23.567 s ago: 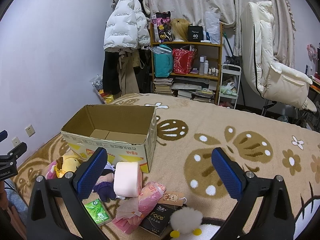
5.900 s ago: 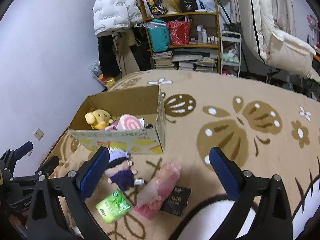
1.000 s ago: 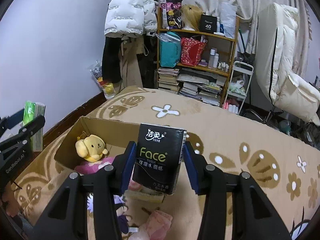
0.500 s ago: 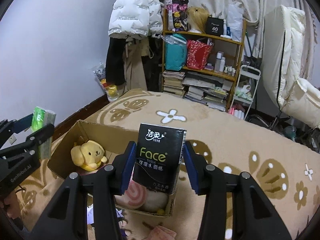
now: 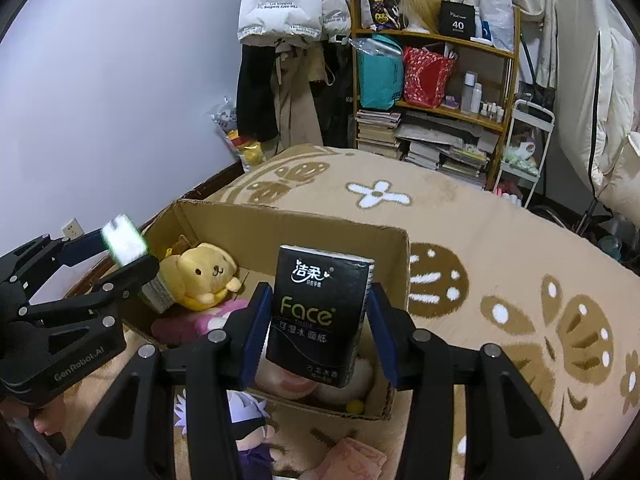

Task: Organize soft objects
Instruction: 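Carry the green tissue pack over the box with the left tool while the right tool carries the black pack, then release the green tissue pack into the box while the right tool drops the black pack in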

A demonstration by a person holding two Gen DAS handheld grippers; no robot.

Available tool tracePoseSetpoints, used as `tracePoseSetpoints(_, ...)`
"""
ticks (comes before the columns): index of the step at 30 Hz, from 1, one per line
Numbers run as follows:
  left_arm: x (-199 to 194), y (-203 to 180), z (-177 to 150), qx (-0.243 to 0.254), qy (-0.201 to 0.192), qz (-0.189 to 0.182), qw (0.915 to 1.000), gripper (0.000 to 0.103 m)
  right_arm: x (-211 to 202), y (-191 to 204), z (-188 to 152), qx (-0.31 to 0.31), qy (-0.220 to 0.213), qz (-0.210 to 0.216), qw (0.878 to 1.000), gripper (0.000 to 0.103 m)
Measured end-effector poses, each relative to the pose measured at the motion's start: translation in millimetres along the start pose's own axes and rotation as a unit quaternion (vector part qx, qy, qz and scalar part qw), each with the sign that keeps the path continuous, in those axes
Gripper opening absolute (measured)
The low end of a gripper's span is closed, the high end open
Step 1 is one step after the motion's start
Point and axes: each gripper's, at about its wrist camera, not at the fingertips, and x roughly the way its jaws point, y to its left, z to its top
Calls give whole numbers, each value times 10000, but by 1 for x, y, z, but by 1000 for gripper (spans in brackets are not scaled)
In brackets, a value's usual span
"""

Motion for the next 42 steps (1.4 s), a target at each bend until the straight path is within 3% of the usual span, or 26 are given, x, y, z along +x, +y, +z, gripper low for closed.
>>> tracePoseSetpoints(10, 1, 2, -1, -72, -23, -13, 10000, 81, -2, 1, -1, -17, 8, 2, 10000, 52)
tracePoseSetpoints(12, 1, 3, -1, -108, -26, 27, 9999, 82, -3, 0, 0, 9, -13, 16, 10000, 61)
tracePoseSetpoints(16, 1, 4, -1, -83, -6, 20, 10000, 84, -6, -2, 1, 66, -37, 30, 10000, 65)
tracePoseSetpoints(18, 0, 4, -2, -69, 15, 40, 10000, 90, -6, -3, 2, 80, -25, 19, 10000, 73)
tracePoseSetpoints(24, -4, 6, -3, -43, 64, 119, 9999, 92, -12, -11, 4, 241, -32, 28, 9997, 90)
tracePoseSetpoints(42, -56, 15, -23, -388, 314, 335, 9982, 94, -52, -25, -20, 673, 273, -169, 9972, 91)
